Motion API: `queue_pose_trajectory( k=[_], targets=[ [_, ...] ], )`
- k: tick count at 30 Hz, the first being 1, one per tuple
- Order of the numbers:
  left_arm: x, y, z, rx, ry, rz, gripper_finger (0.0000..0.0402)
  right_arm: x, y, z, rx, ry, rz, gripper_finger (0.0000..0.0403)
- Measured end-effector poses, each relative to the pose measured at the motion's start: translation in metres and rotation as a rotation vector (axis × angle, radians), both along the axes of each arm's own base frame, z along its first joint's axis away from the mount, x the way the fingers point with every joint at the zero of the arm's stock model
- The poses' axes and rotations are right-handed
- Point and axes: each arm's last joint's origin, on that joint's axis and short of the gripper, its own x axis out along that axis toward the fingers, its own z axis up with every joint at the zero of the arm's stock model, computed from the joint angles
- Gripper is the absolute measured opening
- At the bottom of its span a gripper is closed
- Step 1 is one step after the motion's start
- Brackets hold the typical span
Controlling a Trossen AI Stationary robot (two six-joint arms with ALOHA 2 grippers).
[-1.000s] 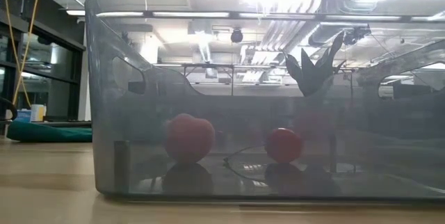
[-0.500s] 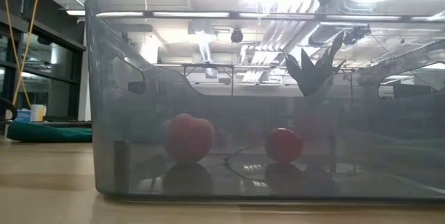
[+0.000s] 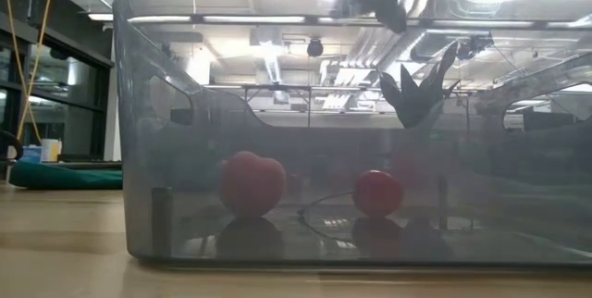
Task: Pick and placing Produce into tupperware
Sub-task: Put the black cherry into the black bin
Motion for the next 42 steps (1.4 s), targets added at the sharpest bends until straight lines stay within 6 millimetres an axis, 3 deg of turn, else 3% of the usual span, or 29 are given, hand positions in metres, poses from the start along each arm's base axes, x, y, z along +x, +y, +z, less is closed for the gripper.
queue_pose_trajectory(
  k=[7, 17, 28, 37, 42],
  targets=[
    [-0.024, 0.003, -0.039, -0.068, -0.1, 0.02, 0.0159, 0.01, -0.009, -0.022, 0.019, 0.09, -0.112, 0.0],
    [-0.019, 0.0, -0.088, -0.141, -0.134, -0.001, 0.0159, 0.015, -0.017, -0.049, 0.056, 0.24, -0.202, 0.0],
    [-0.008, -0.003, -0.113, -0.201, -0.148, -0.026, 0.0159, 0.021, -0.031, -0.078, 0.155, 0.379, -0.266, 0.0004],
    [-0.008, -0.003, -0.115, -0.211, -0.143, -0.033, 0.0159, 0.029, -0.043, -0.105, 0.268, 0.456, -0.298, 0.0082],
    [-0.008, -0.003, -0.115, -0.214, -0.142, -0.035, 0.0159, 0.031, -0.047, -0.111, 0.274, 0.471, -0.341, 0.0097]
  ],
)
